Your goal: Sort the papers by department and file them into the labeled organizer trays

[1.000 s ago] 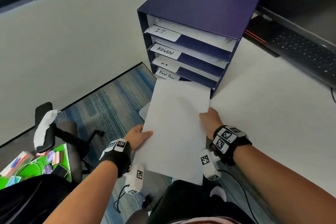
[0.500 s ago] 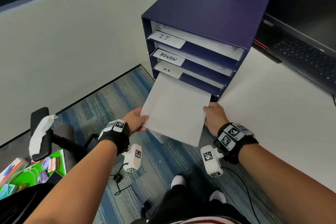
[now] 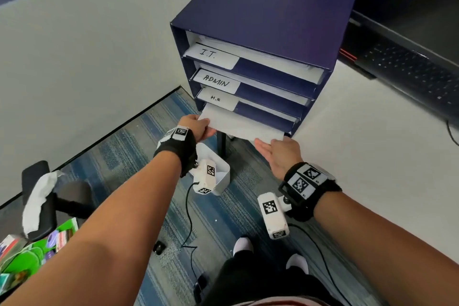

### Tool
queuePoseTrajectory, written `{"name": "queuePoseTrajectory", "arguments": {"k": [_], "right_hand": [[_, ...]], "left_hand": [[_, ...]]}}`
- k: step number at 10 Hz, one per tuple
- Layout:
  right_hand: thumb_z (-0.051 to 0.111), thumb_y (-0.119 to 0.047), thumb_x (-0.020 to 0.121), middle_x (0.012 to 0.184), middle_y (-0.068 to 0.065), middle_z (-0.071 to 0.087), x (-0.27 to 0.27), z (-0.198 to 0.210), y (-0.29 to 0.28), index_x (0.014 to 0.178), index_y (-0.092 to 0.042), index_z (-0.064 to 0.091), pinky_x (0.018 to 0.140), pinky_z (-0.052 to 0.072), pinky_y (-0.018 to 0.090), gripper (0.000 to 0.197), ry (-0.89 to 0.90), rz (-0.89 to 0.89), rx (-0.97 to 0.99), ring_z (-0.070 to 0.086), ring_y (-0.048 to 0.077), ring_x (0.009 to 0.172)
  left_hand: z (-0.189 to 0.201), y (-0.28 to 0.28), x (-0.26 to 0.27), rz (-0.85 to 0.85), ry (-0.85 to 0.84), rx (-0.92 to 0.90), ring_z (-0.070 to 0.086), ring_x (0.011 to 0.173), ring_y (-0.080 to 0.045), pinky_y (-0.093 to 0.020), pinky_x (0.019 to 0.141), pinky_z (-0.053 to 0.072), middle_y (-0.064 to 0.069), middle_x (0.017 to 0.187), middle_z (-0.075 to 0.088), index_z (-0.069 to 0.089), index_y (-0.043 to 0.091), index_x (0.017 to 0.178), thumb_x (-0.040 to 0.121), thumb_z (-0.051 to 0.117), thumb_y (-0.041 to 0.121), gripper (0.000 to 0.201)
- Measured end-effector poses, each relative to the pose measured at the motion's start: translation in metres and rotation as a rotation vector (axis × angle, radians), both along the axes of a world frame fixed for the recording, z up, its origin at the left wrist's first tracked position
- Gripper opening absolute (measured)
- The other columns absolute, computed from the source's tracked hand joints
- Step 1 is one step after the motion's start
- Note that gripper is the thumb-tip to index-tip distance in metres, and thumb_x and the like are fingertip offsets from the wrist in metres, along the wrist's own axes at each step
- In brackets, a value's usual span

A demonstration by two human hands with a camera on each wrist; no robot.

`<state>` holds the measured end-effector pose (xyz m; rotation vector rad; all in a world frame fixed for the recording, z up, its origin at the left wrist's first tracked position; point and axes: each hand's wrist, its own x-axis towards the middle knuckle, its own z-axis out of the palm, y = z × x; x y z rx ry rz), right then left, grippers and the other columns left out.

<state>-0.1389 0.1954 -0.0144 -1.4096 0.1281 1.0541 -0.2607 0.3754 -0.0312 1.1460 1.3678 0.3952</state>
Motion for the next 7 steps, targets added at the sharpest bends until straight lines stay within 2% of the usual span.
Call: {"name": "queuePoseTrajectory", "arguments": {"k": [1, 2, 3, 4, 5, 6, 7], "right_hand": [[0.035, 0.005, 0.098, 0.125, 0.027, 0.056, 0.000, -0.007, 0.008, 0.134, 0.017, 0.034, 0.069, 0.051, 0.014, 0.038, 0.033, -0.066, 0.025, 0.054, 0.040, 0.119], [0.040, 0.007, 0.095, 0.139, 0.031, 0.043, -0.003, -0.005, 0.013, 0.132, 0.015, 0.039, 0.065, 0.048, 0.008, 0.037, 0.171, -0.168, 0.080, 0.054, 0.031, 0.122], [0.039, -0.004, 0.099, 0.140, 0.027, 0.043, 0.001, -0.008, 0.015, 0.132, 0.008, 0.041, 0.085, 0.044, 0.009, 0.035, 0.162, -0.103, 0.090, 0.048, 0.031, 0.126], [0.040, -0.014, 0.101, 0.134, 0.010, 0.050, 0.004, -0.008, 0.000, 0.132, -0.006, 0.046, 0.100, 0.045, 0.034, 0.032, 0.004, -0.009, -0.009, 0.050, 0.023, 0.126], [0.041, -0.009, 0.100, 0.129, 0.002, 0.054, 0.010, -0.007, -0.013, 0.130, -0.012, 0.051, 0.085, 0.053, 0.032, 0.031, -0.084, 0.142, -0.083, 0.058, 0.019, 0.113], [0.047, -0.007, 0.096, 0.116, 0.003, 0.060, 0.021, -0.005, -0.026, 0.104, -0.015, 0.064, 0.071, 0.053, 0.028, 0.020, -0.187, 0.191, -0.160, 0.061, 0.015, 0.093], [0.052, -0.007, 0.093, 0.097, 0.004, 0.062, 0.030, -0.005, -0.039, 0.089, -0.017, 0.065, 0.071, 0.052, 0.031, 0.017, -0.223, 0.168, -0.216, 0.059, 0.016, 0.086]], "left_hand": [[0.006, 0.005, 0.018, -0.003, 0.001, -0.013, 0.064, 0.046, -0.011, -0.022, 0.058, 0.057, -0.007, 0.057, 0.067, 0.048, -0.002, 0.119, 0.092, 0.053, 0.006, 0.029], [0.014, 0.005, 0.033, 0.029, -0.090, 0.001, 0.065, 0.052, -0.012, -0.017, 0.055, 0.055, -0.005, 0.056, 0.068, 0.055, 0.000, 0.101, 0.092, 0.050, 0.004, 0.010], [0.016, -0.001, 0.043, 0.001, -0.237, -0.045, 0.063, 0.064, -0.014, -0.011, 0.047, 0.049, -0.011, 0.080, 0.067, 0.060, 0.004, 0.090, 0.093, 0.047, -0.002, 0.015], [0.015, -0.006, 0.044, -0.094, -0.305, -0.109, 0.067, 0.068, -0.006, -0.014, 0.059, 0.051, -0.002, 0.081, 0.069, 0.060, 0.012, 0.087, 0.094, 0.046, -0.003, 0.021], [0.007, -0.010, 0.038, -0.106, -0.287, -0.105, 0.067, 0.080, -0.008, -0.018, 0.068, 0.052, -0.001, 0.087, 0.070, 0.055, 0.016, 0.088, 0.095, 0.047, 0.002, 0.017], [-0.003, -0.017, 0.033, -0.098, -0.210, -0.038, 0.063, 0.075, -0.010, -0.017, 0.060, 0.050, -0.003, 0.085, 0.065, 0.053, 0.017, 0.085, 0.093, 0.051, 0.004, 0.016], [-0.015, -0.027, 0.029, -0.127, -0.104, 0.015, 0.059, 0.071, -0.012, -0.022, 0.063, 0.046, -0.003, 0.083, 0.062, 0.056, 0.018, 0.087, 0.091, 0.055, 0.006, 0.013]]}}
